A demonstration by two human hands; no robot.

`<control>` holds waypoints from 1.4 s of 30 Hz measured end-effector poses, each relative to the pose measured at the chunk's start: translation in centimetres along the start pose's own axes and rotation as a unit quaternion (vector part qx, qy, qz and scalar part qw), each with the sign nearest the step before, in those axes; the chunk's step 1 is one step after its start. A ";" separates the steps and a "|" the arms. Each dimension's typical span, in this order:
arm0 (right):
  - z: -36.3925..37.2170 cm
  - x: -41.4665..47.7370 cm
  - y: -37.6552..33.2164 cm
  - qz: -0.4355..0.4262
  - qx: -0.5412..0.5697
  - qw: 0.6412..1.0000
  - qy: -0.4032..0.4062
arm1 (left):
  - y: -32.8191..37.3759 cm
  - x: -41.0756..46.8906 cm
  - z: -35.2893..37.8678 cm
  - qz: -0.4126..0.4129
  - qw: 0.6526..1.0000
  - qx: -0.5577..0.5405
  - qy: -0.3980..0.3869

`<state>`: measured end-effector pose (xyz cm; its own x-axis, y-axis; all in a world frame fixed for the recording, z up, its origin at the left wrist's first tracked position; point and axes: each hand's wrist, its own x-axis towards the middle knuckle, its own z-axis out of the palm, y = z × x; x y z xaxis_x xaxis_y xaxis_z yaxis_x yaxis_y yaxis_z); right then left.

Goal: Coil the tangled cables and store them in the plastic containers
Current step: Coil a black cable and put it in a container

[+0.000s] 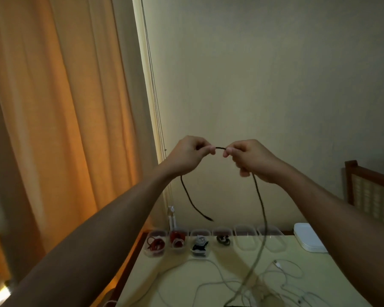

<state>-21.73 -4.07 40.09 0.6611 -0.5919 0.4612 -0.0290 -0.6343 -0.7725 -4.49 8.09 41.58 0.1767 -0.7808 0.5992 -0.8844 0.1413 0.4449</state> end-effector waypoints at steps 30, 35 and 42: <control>1.5 -15.0 0.0 -0.046 0.018 0.979 0.200 | 7.4 -19.3 0.3 -0.092 0.886 -0.437 -0.121; 4.7 -19.2 0.0 -0.105 -0.093 0.984 0.112 | 11.1 -19.9 0.5 -0.041 0.781 -0.618 -0.078; 6.8 -24.8 -1.3 -0.195 -0.172 0.961 0.097 | 11.7 -20.2 1.4 -0.046 0.853 -0.511 0.098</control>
<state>-33.00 14.86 26.66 0.5200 -0.3356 0.7855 -0.0757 -0.9341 -0.3490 -18.99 24.63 33.70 0.3816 -0.7146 0.5863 -0.0427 0.6200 0.7834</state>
